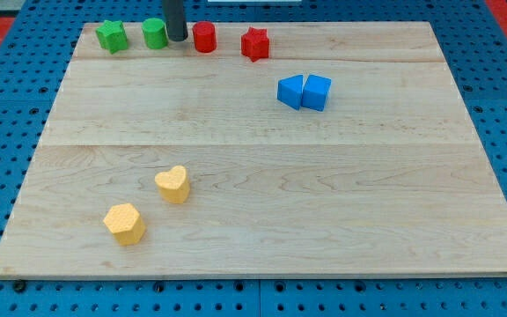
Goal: Push the red circle to the left of the red star
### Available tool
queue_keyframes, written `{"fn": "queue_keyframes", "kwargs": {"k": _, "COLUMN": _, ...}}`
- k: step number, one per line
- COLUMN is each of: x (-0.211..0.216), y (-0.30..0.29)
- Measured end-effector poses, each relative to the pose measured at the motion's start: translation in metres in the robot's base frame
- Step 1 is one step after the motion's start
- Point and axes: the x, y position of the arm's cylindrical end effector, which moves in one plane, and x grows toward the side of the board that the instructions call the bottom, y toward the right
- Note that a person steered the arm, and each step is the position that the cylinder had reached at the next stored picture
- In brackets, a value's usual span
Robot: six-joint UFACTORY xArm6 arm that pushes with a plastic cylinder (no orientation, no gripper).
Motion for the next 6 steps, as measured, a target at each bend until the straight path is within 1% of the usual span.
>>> {"fn": "queue_keyframes", "kwargs": {"k": 1, "x": -0.004, "y": -0.02}}
{"fn": "queue_keyframes", "kwargs": {"k": 2, "x": 0.01, "y": -0.037}}
{"fn": "queue_keyframes", "kwargs": {"k": 3, "x": 0.016, "y": -0.033}}
{"fn": "queue_keyframes", "kwargs": {"k": 4, "x": 0.015, "y": 0.013}}
{"fn": "queue_keyframes", "kwargs": {"k": 5, "x": -0.003, "y": 0.018}}
{"fn": "queue_keyframes", "kwargs": {"k": 6, "x": -0.011, "y": 0.025}}
